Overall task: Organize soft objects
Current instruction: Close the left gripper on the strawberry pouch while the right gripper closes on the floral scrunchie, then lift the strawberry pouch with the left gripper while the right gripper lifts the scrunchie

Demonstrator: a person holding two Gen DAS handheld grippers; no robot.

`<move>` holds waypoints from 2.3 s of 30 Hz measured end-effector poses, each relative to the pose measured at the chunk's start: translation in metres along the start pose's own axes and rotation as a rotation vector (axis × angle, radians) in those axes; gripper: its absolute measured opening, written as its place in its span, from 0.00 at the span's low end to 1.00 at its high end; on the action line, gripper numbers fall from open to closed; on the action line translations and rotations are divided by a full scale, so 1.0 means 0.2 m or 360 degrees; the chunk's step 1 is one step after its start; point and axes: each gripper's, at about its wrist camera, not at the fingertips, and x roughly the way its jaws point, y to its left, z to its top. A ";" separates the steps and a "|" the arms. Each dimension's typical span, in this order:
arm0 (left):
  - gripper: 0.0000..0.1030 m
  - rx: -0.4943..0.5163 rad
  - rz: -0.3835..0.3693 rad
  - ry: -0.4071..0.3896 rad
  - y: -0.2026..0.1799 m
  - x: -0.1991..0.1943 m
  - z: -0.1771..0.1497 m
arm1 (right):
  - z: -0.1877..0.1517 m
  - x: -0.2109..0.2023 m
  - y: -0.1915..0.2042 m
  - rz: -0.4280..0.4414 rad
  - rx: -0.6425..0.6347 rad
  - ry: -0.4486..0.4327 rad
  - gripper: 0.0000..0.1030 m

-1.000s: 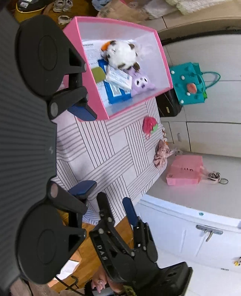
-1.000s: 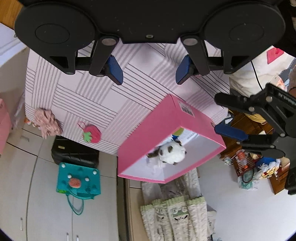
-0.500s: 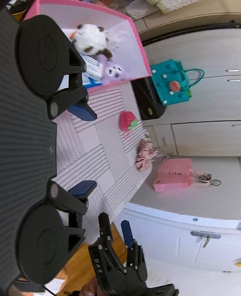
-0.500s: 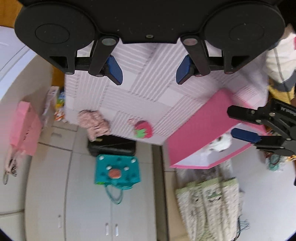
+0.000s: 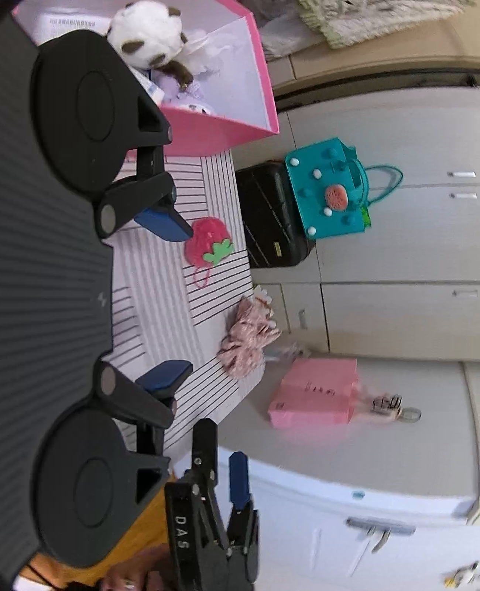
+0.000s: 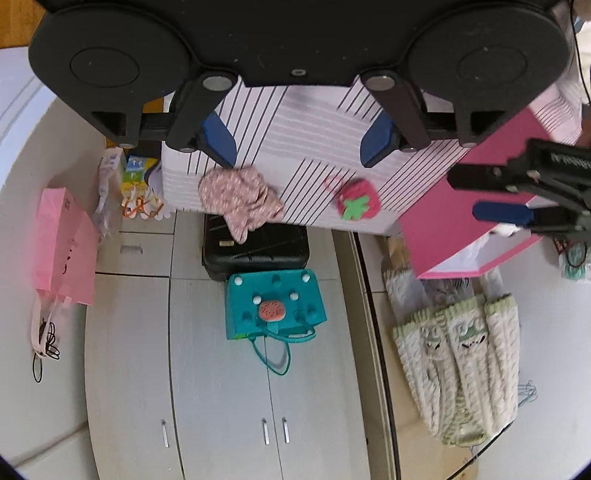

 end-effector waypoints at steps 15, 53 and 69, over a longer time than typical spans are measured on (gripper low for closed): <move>0.68 -0.0252 0.0242 0.0073 0.08 0.54 0.18 | 0.13 0.54 -0.23 -0.0073 0.0066 0.0054 0.87; 0.32 -0.0413 0.0510 0.0190 0.24 0.96 0.05 | 0.03 0.73 -0.11 -0.0179 -0.0090 0.0197 0.17; 0.31 -0.0409 0.0241 0.0093 0.13 0.69 0.03 | -0.02 0.46 0.04 -0.0093 -0.0057 0.0281 0.17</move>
